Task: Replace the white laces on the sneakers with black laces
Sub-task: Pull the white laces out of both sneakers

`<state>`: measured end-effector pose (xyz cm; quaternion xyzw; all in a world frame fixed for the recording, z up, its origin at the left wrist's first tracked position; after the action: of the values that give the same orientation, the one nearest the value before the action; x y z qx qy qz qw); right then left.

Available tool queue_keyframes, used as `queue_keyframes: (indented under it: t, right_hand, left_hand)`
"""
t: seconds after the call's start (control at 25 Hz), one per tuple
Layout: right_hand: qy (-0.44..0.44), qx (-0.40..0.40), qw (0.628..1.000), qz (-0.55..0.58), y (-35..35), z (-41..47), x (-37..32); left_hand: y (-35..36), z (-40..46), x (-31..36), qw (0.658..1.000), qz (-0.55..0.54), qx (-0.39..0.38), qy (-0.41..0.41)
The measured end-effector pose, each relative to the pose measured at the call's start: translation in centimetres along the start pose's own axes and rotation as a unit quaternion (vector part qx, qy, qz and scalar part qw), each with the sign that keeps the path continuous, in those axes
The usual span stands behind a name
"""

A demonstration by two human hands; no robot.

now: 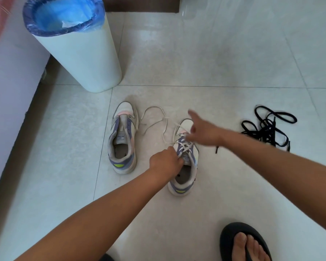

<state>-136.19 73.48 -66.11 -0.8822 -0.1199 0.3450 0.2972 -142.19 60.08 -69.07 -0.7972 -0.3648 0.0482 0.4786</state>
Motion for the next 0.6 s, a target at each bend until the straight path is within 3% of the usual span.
queue_keyframes:
  t: [0.08, 0.24, 0.48, 0.6]
  right_hand:
    - [0.019, -0.041, 0.999, -0.022, 3.7, -1.7, 1.5]
    - [0.037, 0.078, 0.987, -0.139, 6.4, -2.4, 2.1]
    - [-0.008, 0.090, 0.986, -0.144, 3.4, -4.4, 3.5]
    - [-0.028, 0.084, 0.984, -0.154, 3.3, -5.3, 4.1]
  left_hand:
    - [0.0, 0.5, 0.4, 1.000, 0.008, -0.004, 0.006]
    - [0.0, 1.1, 1.0, 1.000, 0.011, -0.016, 0.013]
    - [-0.8, -0.6, -1.9, 0.998, -0.018, 0.005, 0.064]
    - [-0.4, -1.6, -3.2, 0.993, -0.070, -0.036, 0.085]
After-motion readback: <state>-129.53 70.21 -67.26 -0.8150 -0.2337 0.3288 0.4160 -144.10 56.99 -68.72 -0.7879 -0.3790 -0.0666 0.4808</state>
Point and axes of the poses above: each hand's wrist, its own z-axis towards the middle knuckle, its own y-axis out of the palm, x = y × z, the point moved 3 cm from there along z, towards the middle knuckle, and after that the axes turned 4 degrees about -z, right-handed, at the moved point
